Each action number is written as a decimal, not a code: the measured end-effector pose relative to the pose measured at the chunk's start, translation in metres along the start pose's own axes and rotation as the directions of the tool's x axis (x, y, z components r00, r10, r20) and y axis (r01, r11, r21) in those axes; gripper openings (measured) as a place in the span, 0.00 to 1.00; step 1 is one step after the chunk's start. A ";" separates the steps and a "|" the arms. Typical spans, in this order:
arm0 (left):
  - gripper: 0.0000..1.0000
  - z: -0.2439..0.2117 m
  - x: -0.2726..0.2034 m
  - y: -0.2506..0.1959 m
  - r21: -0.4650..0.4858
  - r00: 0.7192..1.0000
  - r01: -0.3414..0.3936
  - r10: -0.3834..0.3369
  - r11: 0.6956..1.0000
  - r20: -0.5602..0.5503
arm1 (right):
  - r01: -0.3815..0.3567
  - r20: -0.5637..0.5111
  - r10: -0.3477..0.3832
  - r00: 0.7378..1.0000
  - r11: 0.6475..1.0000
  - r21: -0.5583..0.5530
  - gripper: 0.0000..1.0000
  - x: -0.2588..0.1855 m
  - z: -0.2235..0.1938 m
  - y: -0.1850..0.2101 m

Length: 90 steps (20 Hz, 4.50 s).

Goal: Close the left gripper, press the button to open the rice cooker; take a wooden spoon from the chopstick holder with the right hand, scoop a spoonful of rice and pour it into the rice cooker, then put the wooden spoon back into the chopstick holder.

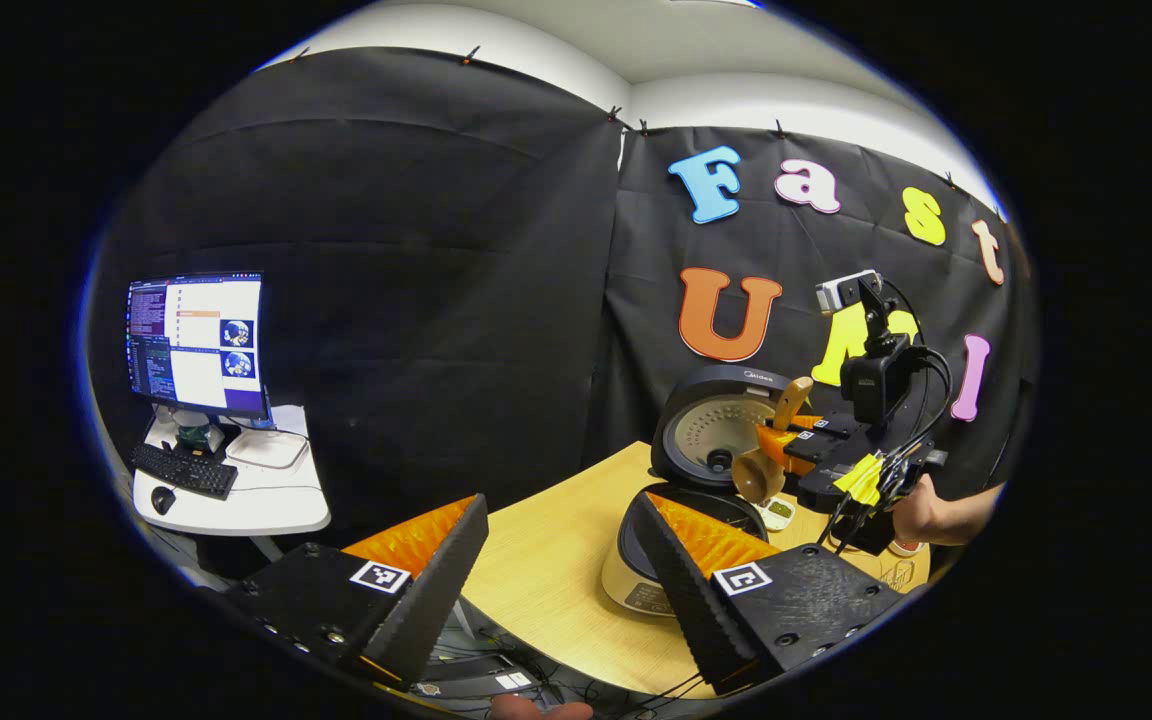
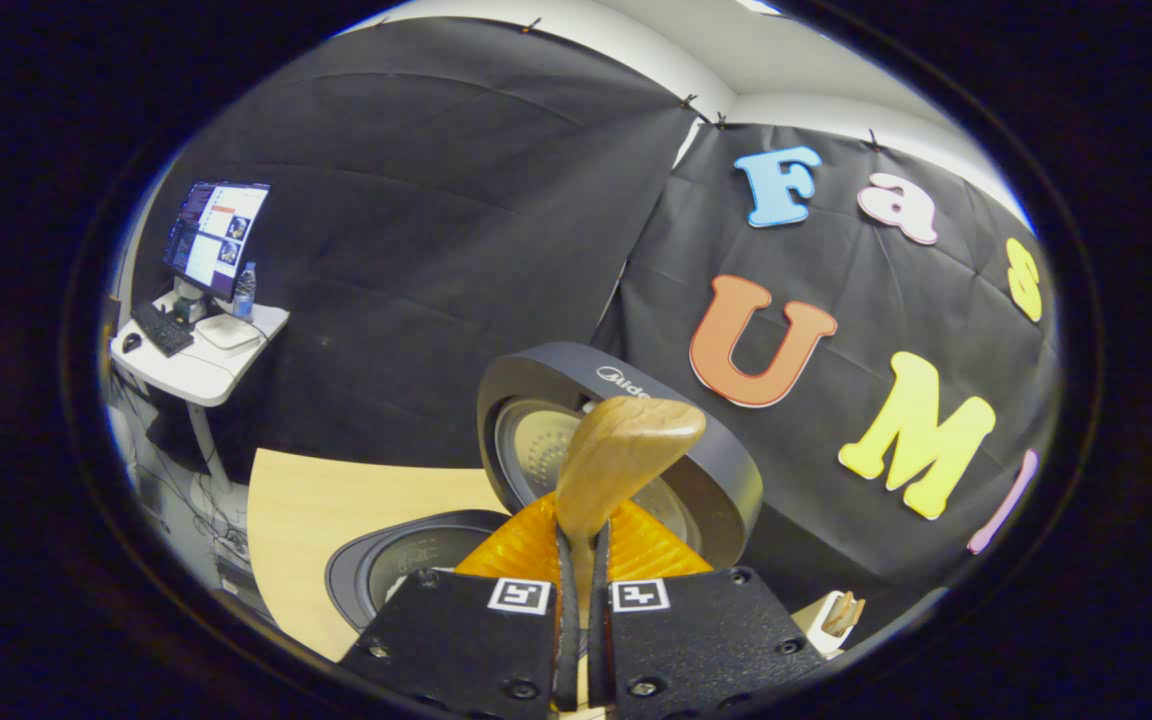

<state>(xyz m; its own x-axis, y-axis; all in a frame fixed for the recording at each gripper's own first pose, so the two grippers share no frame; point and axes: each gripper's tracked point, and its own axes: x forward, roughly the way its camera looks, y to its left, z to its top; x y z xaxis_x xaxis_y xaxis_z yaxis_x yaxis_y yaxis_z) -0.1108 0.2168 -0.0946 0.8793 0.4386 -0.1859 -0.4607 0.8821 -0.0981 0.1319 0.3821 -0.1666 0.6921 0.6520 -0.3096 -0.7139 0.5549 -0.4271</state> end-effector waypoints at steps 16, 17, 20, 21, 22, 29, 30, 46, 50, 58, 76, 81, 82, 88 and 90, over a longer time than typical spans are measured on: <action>0.95 0.001 0.010 -0.058 0.078 0.995 0.099 -0.099 0.992 -0.006 | -0.005 0.076 -0.049 0.996 0.810 0.587 0.09 -0.106 0.011 -0.106; 0.95 0.001 0.012 -0.066 0.084 0.994 0.111 -0.111 0.990 -0.002 | 0.007 0.063 -0.061 0.996 0.776 0.630 0.09 -0.120 0.003 -0.122; 0.95 0.000 0.019 -0.094 0.091 0.988 0.156 -0.157 0.984 0.003 | 0.098 0.011 -0.150 0.989 0.701 0.707 0.09 -0.163 -0.032 -0.175; 0.95 -0.003 0.021 -0.103 0.094 0.985 0.172 -0.172 0.981 -0.001 | 0.145 -0.017 -0.191 0.981 0.678 0.721 0.09 -0.182 -0.049 -0.193; 0.95 -0.006 0.023 -0.112 0.098 0.983 0.186 -0.186 0.978 -0.007 | 0.186 -0.046 -0.226 0.973 0.655 0.732 0.09 -0.199 -0.065 -0.210; 0.95 -0.010 0.035 -0.169 0.117 0.964 0.266 -0.266 0.957 -0.010 | 0.510 -0.291 -0.466 0.836 0.463 0.724 0.09 -0.332 -0.183 -0.308; 0.95 -0.010 0.037 -0.177 0.128 0.960 0.279 -0.280 0.952 -0.013 | 0.542 -0.320 -0.483 0.815 0.438 0.717 0.09 -0.346 -0.198 -0.316; 0.95 0.005 0.040 -0.215 0.157 0.966 0.258 -0.251 0.953 -0.062 | 0.633 -0.538 -0.346 0.769 0.287 0.719 0.09 -0.303 -0.369 -0.292; 0.95 0.004 0.037 -0.212 0.142 0.972 0.234 -0.226 0.962 -0.069 | 0.647 -0.568 -0.317 0.760 0.289 0.705 0.09 -0.292 -0.403 -0.283; 0.95 0.012 0.040 -0.215 0.158 0.972 0.233 -0.225 0.960 -0.064 | 0.643 -0.578 -0.285 0.765 0.279 0.714 0.15 -0.267 -0.430 -0.265; 0.95 0.119 0.142 -0.246 0.146 0.925 0.313 -0.336 0.938 0.179 | 0.761 -0.454 -0.652 0.608 0.312 0.569 0.94 -0.429 -0.300 -0.312; 0.94 0.112 0.187 -0.248 0.221 0.919 0.327 -0.364 0.919 0.152 | 0.834 -0.488 -0.713 0.504 0.254 0.490 0.95 -0.505 -0.290 -0.278; 0.94 0.108 0.196 -0.248 0.240 0.921 0.326 -0.365 0.914 0.139 | 0.851 -0.496 -0.726 0.477 0.240 0.468 0.95 -0.521 -0.289 -0.270; 0.95 0.076 0.234 -0.258 0.271 0.927 0.359 -0.374 0.893 0.006 | 0.910 -0.569 -0.739 0.361 0.145 0.389 0.95 -0.574 -0.291 -0.211; 0.95 0.063 0.234 -0.252 0.271 0.929 0.365 -0.369 0.891 -0.038 | 0.915 -0.582 -0.737 0.345 0.124 0.385 0.95 -0.581 -0.291 -0.202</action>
<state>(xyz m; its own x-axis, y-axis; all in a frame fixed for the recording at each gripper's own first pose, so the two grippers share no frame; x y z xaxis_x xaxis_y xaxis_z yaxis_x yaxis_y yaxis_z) 0.2191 0.1078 -0.0517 0.9820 0.0753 -0.1732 -0.0568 0.9924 0.1093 -0.0948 -0.2587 -0.1477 0.8265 -0.4847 -0.2863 0.5034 0.8640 -0.0096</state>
